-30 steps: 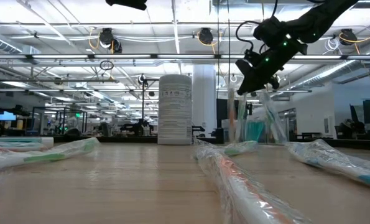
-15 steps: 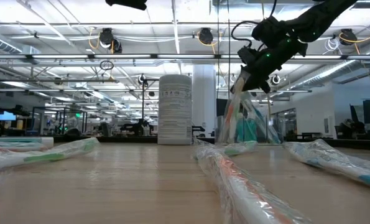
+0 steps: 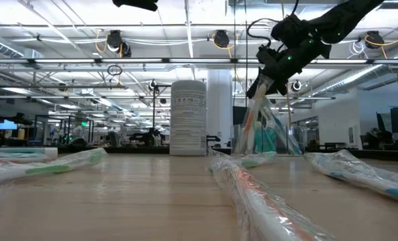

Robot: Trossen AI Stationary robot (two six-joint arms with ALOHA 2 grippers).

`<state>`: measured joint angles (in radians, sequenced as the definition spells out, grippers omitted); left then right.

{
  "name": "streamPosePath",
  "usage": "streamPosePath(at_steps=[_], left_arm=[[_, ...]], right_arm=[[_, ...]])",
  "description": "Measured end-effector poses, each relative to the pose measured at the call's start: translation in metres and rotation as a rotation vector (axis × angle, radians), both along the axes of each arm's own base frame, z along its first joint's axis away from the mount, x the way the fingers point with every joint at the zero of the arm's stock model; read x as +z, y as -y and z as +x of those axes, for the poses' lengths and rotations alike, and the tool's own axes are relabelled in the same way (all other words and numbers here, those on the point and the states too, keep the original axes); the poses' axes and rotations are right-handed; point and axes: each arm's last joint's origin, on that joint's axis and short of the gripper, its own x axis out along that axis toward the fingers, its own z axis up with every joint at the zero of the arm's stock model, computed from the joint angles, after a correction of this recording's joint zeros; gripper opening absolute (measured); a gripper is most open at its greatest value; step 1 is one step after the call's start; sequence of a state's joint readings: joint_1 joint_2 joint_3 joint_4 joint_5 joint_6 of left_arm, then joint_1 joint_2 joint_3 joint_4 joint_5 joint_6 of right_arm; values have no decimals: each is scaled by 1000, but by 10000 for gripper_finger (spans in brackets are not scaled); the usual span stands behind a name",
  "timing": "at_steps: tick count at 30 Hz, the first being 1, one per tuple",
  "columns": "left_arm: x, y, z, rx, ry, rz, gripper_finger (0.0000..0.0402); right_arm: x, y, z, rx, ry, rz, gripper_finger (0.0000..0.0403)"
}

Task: Pick & Place toothbrushing station
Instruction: Put the white and green toothbrush into the transparent mesh organizer

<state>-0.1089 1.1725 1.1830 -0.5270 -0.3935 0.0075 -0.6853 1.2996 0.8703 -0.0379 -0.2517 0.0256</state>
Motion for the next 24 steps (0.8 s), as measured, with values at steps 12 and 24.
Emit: streamPosePath(at_steps=[12,24], left_arm=[[-1,1,0,-2,4,-56,209],[0,1,0,3,18,-76,209]], right_arm=[[41,-45,-44,-76,-8,19,118],[13,-164,-3,103,-211,305,116]])
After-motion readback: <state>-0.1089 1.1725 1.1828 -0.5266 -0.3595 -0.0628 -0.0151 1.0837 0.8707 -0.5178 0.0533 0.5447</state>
